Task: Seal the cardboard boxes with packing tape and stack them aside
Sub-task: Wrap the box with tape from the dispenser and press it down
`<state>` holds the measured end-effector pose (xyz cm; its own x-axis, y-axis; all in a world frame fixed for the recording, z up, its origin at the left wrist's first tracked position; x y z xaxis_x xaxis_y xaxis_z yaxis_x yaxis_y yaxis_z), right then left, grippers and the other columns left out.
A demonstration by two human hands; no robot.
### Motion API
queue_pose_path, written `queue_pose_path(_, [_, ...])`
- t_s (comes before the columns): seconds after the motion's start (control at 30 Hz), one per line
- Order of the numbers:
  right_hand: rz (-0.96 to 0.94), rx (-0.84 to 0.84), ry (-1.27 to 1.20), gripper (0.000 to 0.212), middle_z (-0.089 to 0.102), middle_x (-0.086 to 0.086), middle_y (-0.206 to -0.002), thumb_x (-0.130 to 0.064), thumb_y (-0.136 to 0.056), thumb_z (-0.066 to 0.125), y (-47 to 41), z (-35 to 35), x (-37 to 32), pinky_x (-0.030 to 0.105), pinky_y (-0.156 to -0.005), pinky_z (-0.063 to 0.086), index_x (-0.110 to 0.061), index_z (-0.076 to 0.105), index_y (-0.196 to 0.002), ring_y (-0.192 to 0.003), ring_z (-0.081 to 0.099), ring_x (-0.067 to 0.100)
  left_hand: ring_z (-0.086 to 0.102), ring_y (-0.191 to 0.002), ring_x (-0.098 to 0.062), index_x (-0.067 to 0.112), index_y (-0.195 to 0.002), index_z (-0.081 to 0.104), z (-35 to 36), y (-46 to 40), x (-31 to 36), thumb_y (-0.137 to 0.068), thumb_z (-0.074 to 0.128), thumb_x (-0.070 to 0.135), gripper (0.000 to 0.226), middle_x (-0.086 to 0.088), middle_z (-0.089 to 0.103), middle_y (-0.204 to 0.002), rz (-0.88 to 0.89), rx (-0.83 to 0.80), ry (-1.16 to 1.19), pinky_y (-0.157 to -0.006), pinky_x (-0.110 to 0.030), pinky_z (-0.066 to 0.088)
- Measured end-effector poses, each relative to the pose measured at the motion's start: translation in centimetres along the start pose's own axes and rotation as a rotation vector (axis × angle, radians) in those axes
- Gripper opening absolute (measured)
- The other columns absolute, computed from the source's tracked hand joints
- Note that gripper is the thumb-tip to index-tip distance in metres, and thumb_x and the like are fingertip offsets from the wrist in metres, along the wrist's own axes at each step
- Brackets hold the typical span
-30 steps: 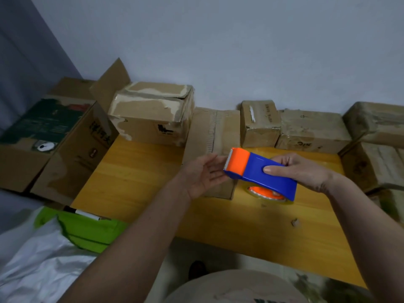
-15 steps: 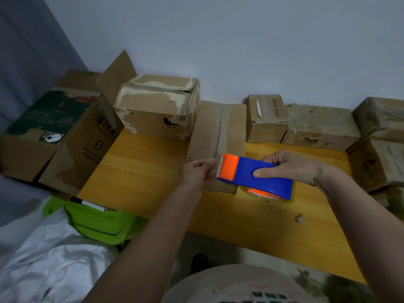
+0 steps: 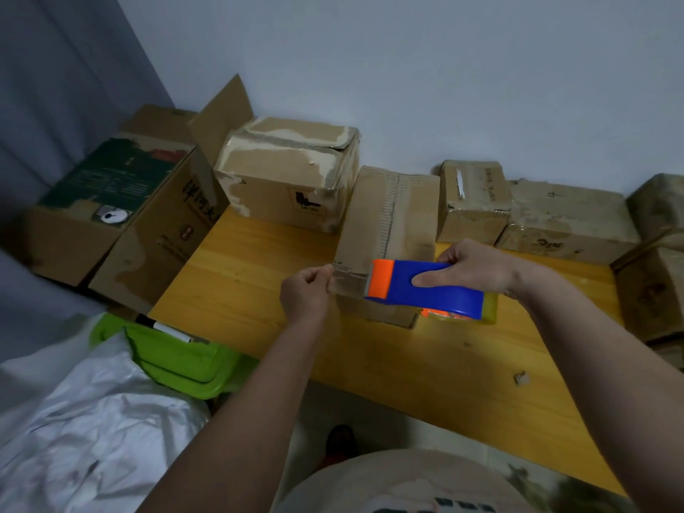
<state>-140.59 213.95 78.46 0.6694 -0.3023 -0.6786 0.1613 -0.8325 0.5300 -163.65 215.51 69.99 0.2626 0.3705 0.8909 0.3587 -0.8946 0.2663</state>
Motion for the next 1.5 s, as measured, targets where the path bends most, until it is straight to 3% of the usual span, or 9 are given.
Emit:
queue_pose_path(0.37, [0.123,0.063,0.119,0.044,0.066,0.013,-0.084,-0.051,-0.076,0.072,-3.3,0.8,-3.7,0.03,-0.065,0.046,-0.009,0.061,-0.082,-0.073,0.061,0.024,0.057,-0.069,-0.014,0.013,-0.086,0.073,0.0,-2.8,0.0,-0.098,0.056,0.029,0.025,-0.002,0.07,-0.086,0.081,0.05,-0.241,-0.062,-0.028,0.046])
queue_pose_path(0.57, [0.192,0.083,0.203,0.052,0.062,0.017,-0.086,-0.055,-0.076,0.07,-4.2,1.0,-4.1,0.031,-0.066,0.042,-0.005,0.06,-0.084,-0.078,0.059,0.028,0.056,-0.074,-0.012,0.013,-0.1,0.075,0.8,-3.3,-0.6,-0.098,0.055,0.032,0.027,0.0,0.072,-0.095,0.082,0.007,-0.308,-0.056,-0.023,0.039])
queue_pose_path(0.77, [0.207,0.088,0.263,0.048,0.056,0.008,-0.071,-0.055,-0.078,0.068,-4.5,1.5,-4.6,0.027,-0.055,0.037,-0.01,0.053,-0.074,-0.065,0.053,0.021,0.049,-0.058,-0.014,0.013,-0.076,0.068,1.5,-3.7,-1.6,-0.101,0.048,0.033,0.038,0.003,0.056,-0.063,0.074,-0.051,-0.452,-0.048,-0.026,0.03])
queue_pose_path(0.87, [0.206,0.076,0.274,0.047,0.055,0.007,-0.07,-0.055,-0.078,0.068,-4.6,1.6,-4.8,0.026,-0.054,0.037,-0.012,0.052,-0.074,-0.064,0.053,0.019,0.06,-0.081,-0.022,0.008,-0.098,0.069,1.7,-4.0,-1.5,-0.101,0.046,0.037,0.037,-0.008,0.068,-0.095,0.02,-0.116,-0.55,-0.057,-0.03,0.042])
queue_pose_path(0.93, [0.21,0.071,0.284,0.047,0.055,0.006,-0.07,-0.055,-0.078,0.068,-4.7,1.5,-4.8,0.026,-0.054,0.037,-0.012,0.052,-0.074,-0.063,0.052,0.019,0.052,-0.12,-0.028,0.006,-0.135,0.05,1.8,-4.0,-1.6,-0.099,0.051,0.035,0.046,-0.014,0.052,-0.136,-0.021,-0.056,-0.607,-0.09,-0.039,0.047])
queue_pose_path(1.03, [0.204,0.064,0.273,0.047,0.057,0.008,-0.073,-0.056,-0.078,0.068,-4.7,1.3,-4.6,0.027,-0.056,0.038,-0.011,0.053,-0.076,-0.065,0.053,0.02,0.027,-0.144,-0.022,0.013,-0.152,0.025,1.4,-2.6,-1.8,-0.099,0.043,0.003,0.057,-0.007,0.03,-0.156,0.408,-0.024,-0.542,-0.114,-0.036,0.031])
queue_pose_path(1.13, [0.195,0.064,0.264,0.047,0.057,0.009,-0.077,-0.056,-0.077,0.068,-4.7,1.3,-4.5,0.028,-0.059,0.039,-0.011,0.054,-0.078,-0.069,0.054,0.021,0.002,-0.147,-0.013,0.014,-0.152,0.018,1.3,-1.9,-3.2,-0.089,0.043,-0.013,0.073,-0.004,0.022,-0.16,0.831,-0.353,-0.707,-0.121,-0.042,0.017])
queue_pose_path(1.27, [0.183,0.048,0.236,0.048,0.06,0.012,-0.084,-0.055,-0.076,0.07,-4.4,1.1,-4.3,0.03,-0.065,0.041,-0.009,0.056,-0.081,-0.076,0.056,0.024,-0.026,-0.14,-0.011,0.019,-0.144,-0.018,1.2,-2.1,-4.4,-0.095,0.037,-0.002,0.077,0.002,-0.014,-0.16,0.858,-0.389,-1.054,-0.118,-0.035,-0.014])
queue_pose_path(1.5, [0.16,0.017,0.205,0.045,0.068,0.011,-0.086,-0.054,-0.074,0.072,-3.0,-0.2,-2.0,0.036,-0.075,0.051,-0.011,0.061,-0.085,-0.082,0.065,0.028,-0.019,-0.147,-0.02,0.018,-0.144,-0.025,1.2,-1.5,-4.4,-0.094,0.031,0.001,0.077,0.0,-0.024,-0.158,0.833,-0.339,-1.189,-0.119,-0.04,-0.012])
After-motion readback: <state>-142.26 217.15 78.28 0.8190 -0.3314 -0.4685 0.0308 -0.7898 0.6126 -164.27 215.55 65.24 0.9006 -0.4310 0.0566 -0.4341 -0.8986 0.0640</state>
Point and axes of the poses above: each hand's wrist, its own y-axis away from the middle knuckle, its own z-axis out of the palm, x = y × z, the point moved 1 cm from there along -y, towards the middle knuckle
